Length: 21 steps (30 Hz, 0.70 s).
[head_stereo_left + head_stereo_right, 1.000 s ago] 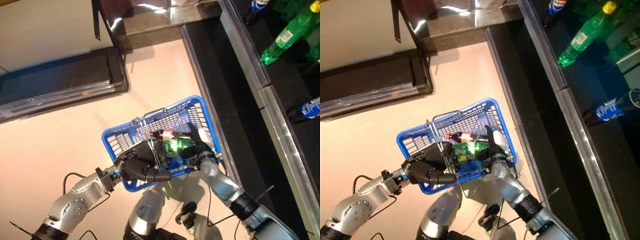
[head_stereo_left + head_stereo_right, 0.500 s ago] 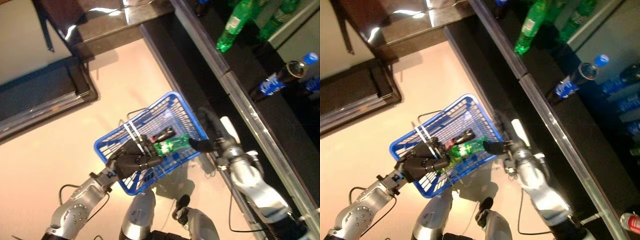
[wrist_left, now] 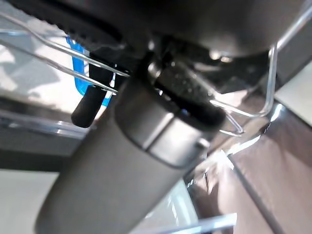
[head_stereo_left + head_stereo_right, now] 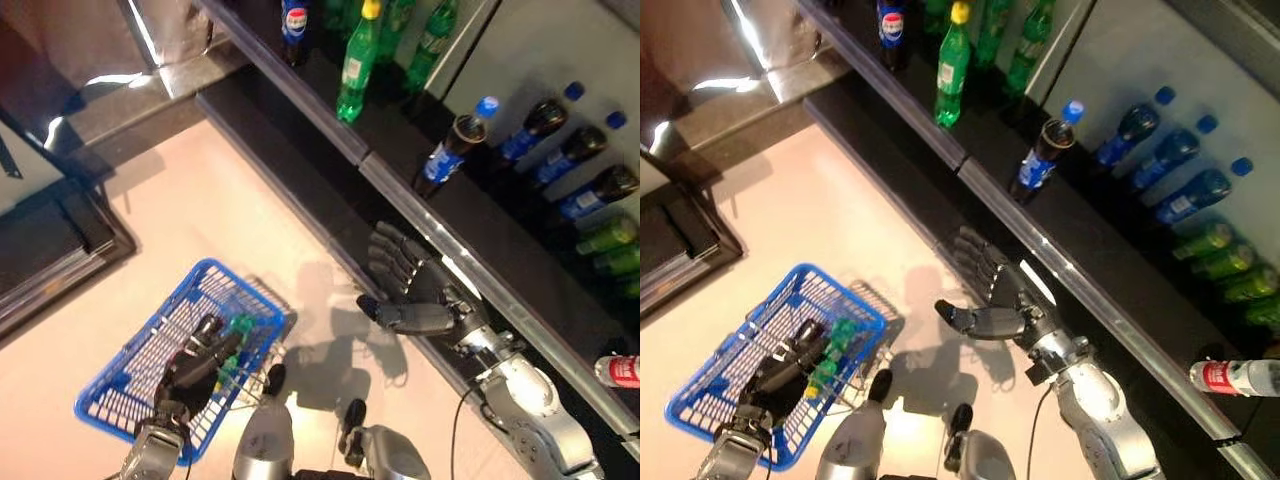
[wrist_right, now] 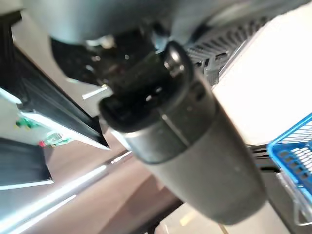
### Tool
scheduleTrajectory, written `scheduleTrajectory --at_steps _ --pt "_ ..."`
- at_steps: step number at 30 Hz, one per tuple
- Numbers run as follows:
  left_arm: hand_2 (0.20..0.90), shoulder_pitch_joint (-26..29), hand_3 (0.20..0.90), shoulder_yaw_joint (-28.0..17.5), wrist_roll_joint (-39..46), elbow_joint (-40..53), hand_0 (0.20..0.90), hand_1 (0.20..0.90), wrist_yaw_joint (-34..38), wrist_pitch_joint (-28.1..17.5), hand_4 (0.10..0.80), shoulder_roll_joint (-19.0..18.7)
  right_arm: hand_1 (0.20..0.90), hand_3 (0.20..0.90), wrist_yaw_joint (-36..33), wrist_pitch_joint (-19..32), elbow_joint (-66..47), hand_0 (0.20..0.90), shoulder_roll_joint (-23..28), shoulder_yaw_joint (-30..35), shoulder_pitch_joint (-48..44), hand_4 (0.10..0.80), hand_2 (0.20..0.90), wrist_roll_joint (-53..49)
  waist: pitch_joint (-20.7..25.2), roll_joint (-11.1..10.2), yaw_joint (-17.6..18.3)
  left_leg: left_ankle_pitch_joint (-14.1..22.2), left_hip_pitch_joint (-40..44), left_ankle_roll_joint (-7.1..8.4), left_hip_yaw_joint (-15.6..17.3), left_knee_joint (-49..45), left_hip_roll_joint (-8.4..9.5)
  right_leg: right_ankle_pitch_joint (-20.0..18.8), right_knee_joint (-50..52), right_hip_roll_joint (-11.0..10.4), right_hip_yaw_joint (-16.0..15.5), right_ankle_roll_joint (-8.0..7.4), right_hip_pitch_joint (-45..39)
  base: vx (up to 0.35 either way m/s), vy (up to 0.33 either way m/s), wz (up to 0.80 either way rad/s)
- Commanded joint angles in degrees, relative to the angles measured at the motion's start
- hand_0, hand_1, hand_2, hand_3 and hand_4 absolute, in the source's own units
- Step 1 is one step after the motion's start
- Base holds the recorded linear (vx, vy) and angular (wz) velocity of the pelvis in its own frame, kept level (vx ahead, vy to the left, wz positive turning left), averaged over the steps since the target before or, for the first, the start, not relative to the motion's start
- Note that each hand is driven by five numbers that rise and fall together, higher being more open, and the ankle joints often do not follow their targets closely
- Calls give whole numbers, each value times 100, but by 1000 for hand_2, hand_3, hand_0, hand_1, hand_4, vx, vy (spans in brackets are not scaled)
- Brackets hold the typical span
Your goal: Pick up the drink and place into the basket.
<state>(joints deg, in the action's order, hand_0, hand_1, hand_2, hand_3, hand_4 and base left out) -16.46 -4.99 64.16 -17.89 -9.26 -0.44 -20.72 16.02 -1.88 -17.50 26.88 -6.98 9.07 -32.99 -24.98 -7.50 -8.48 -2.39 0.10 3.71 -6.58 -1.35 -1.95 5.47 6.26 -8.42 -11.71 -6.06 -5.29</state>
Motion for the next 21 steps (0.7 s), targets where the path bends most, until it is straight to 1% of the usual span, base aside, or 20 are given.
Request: scheduleTrajectory --at_steps 1,3,4,6,7,9,10,11,12,13,14,15,17,18,19,20,21 --pt "300 195 200 -78 -36 759 300 300 -854 -1427 100 69 900 900 527 595 400 900 230 -254 597 800 900 -313 1519 444 361 -4 412 119 558 413 -359 -199 22 -81 110 -226 16 34 -9 -11" --pt "300 204 200 -64 -118 520 300 300 -788 -1478 100 64 900 900 593 626 678 900 166 -305 649 800 900 -248 1579 439 407 -11 439 135 625 451 -380 -224 -46 -83 131 -229 -13 33 -6 -21" --pt "300 204 200 -11 -324 273 300 300 -560 -1528 100 49 900 900 525 551 1020 900 61 -371 710 800 900 -212 1633 443 460 -14 465 158 696 475 -403 -254 -120 -88 143 -229 -47 28 6 -18" --pt "300 257 200 19 -263 -175 300 300 -532 -1555 100 99 900 900 503 698 1571 900 -83 -429 726 800 900 -123 1688 462 520 -11 500 172 766 512 -412 -290 -210 -99 160 -239 -86 25 14 -16" --pt "300 290 200 18 -364 -516 300 300 -374 -1491 100 182 900 900 339 574 1993 900 -223 -451 746 800 900 -89 1737 480 569 -1 519 184 818 528 -422 -314 -266 -109 165 -242 -109 20 25 -27" --pt "300 379 200 46 -455 -1211 300 300 -348 -1538 100 347 900 900 166 735 2875 900 -461 -522 692 800 900 227 1794 509 627 23 543 189 900 550 -421 -377 -374 -136 166 -252 -138 14 31 -21" --pt "300 411 200 52 -490 -1374 300 300 -333 -1541 100 383 900 900 96 797 3092 900 -505 -540 667 800 900 316 1800 516 639 27 546 191 914 555 -421 -390 -398 -142 163 -253 -146 -10 31 -22" --pt "300 517 200 89 -671 -1880 300 300 -196 -1538 100 512 900 900 -122 756 3792 900 -661 -603 584 800 900 590 1819 544 680 37 549 199 963 580 -424 -424 -456 -161 146 -255 -159 -20 33 -21" --pt "300 611 200 114 -713 -2195 300 300 -139 -1532 100 602 900 900 -235 810 4263 900 -789 -625 501 800 900 740 1829 561 693 38 544 196 985 597 -415 -463 -515 -175 135 -258 -167 -23 32 -16" --pt "300 639 200 119 -720 -2305 300 300 -145 -1544 100 624 900 900 -242 881 4441 900 -819 -627 471 800 900 767 1833 567 696 37 543 198 990 607 -414 -471 -534 -178 127 -261 -170 -40 32 -4" --pt "300 739 200 135 -790 -2694 300 300 -27 -1451 100 703 900 900 -454 923 5051 900 -956 -623 340 800 900 1118 1851 590 708 41 534 202 1012 635 -404 -499 -602 -195 94 -277 -180 -44 26 -4" --pt "300 810 200 124 -843 -2933 300 300 -27 -1442 100 742 900 900 -597 1007 5423 900 -1040 -622 246 800 900 1386 1862 599 711 47 521 201 1017 635 -394 -512 -636 -202 80 -281 -190 -60 32 -5" --pt "300 988 200 133 -1086 -3481 300 300 123 -1347 100 820 900 900 -927 911 6383 900 -1170 -667 25 800 900 1761 1873 616 693 68 509 191 1021 635 -375 -533 -703 -218 38 -280 -207 -46 18 -12" --pt "300 1016 200 135 -1156 -3575 300 300 154 -1340 100 834 900 900 -997 880 6525 900 -1194 -669 -12 800 900 1824 1872 618 688 74 510 191 1022 635 -373 -533 -711 -221 31 -280 -208 -33 8 -20" --pt "300 1046 200 144 -1240 -3746 300 300 154 -1360 100 865 900 900 -1075 970 6819 900 -1248 -661 -51 800 900 1957 1876 618 683 81 513 191 1030 635 -373 -537 -723 -224 24 -281 -210 -34 4 -15" --pt "300 1094 200 172 -1479 -4079 300 300 236 -1360 100 921 900 900 -1270 994 7372 900 -1335 -670 -136 800 900 2298 1880 619 667 94 526 186 1051 635 -374 -547 -743 -228 20 -278 -215 -33 4 -13" --pt "300 1116 200 185 -1655 -4237 300 300 295 -1350 100 967 900 900 -1291 901 7631 900 -1387 -665 -170 800 900 2336 1885 623 656 105 534 180 1064 635 -374 -547 -754 -229 20 -275 -221 -29 2 -6"
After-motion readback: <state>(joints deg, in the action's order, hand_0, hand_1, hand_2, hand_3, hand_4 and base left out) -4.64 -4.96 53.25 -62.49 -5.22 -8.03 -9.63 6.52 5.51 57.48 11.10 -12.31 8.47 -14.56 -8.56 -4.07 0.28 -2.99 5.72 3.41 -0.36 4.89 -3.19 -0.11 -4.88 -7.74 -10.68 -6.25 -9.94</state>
